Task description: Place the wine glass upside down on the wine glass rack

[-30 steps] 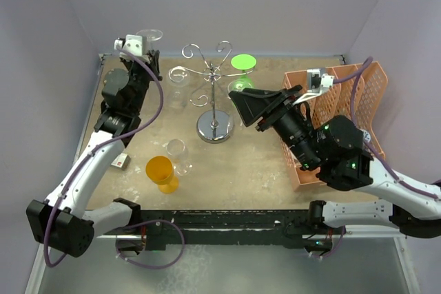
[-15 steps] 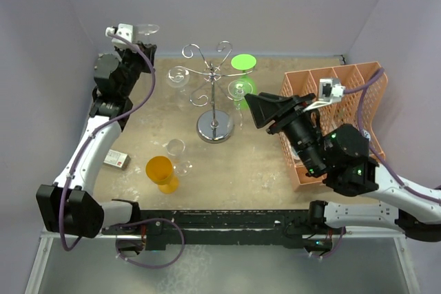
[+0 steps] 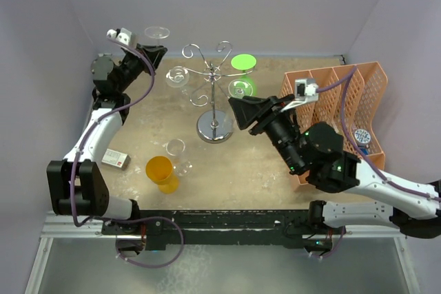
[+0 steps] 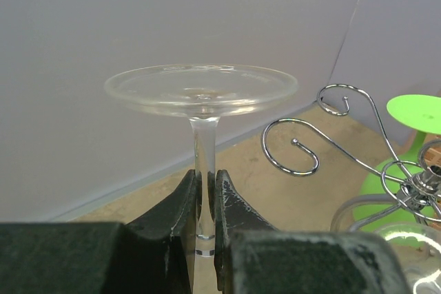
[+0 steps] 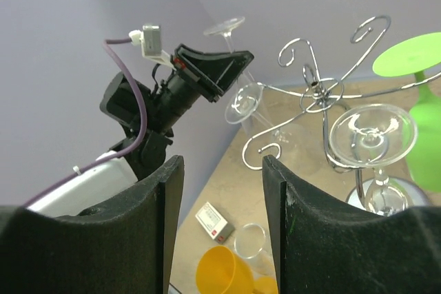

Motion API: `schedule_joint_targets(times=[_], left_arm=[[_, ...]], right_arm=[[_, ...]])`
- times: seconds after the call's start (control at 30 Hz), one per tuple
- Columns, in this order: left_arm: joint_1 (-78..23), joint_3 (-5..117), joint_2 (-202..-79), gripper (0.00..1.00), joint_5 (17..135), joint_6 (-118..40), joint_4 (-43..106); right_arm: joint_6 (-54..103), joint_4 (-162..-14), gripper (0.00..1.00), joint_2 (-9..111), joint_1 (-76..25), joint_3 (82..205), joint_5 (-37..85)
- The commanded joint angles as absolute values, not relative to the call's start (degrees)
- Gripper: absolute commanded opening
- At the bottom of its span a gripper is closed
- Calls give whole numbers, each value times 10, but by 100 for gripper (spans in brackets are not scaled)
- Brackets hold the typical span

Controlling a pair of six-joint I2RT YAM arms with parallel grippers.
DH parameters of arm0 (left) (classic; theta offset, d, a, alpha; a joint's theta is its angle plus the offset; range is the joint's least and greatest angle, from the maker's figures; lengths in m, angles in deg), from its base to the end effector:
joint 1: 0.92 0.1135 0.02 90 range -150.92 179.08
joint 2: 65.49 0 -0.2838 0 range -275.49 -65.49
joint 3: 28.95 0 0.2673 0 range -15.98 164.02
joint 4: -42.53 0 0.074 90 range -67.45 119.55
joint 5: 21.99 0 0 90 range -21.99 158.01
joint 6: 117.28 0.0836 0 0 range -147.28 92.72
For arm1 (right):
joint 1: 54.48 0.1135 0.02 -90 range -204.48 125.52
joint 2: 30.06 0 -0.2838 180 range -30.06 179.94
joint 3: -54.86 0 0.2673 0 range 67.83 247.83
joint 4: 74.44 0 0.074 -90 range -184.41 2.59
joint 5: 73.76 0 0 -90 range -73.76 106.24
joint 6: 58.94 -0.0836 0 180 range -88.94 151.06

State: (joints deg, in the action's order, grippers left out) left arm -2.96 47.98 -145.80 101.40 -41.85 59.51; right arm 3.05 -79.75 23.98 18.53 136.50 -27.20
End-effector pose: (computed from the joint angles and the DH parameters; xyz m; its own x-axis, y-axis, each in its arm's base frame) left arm 0.3770 -0.0595 0.4113 0.0855 -0.2132 -0.9733 0.6053 0.7870 -0.1193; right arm 0.1178 0.1887 0.5181 -0.1410 0.7056 -0.6944 -0.5010 0.5541 0.6648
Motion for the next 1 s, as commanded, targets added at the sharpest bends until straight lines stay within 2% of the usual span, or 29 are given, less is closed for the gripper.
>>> schedule_joint_targets(times=[0.0, 0.27, 0.4, 0.97], left_arm=[[-22, 462, -1466, 0, 1102, -477, 771], [-32, 461, -1502, 0, 1148, -446, 755], [-45, 457, -1512, 0, 1137, -399, 735], [-84, 465, -1543, 0, 1147, -371, 733]], right_arm=[[17, -770, 51, 246, 186, 1387, -269], [17, -755, 51, 235, 187, 1382, -292], [17, -758, 50, 236, 186, 1385, -299], [-1, -754, 50, 234, 186, 1373, -296]])
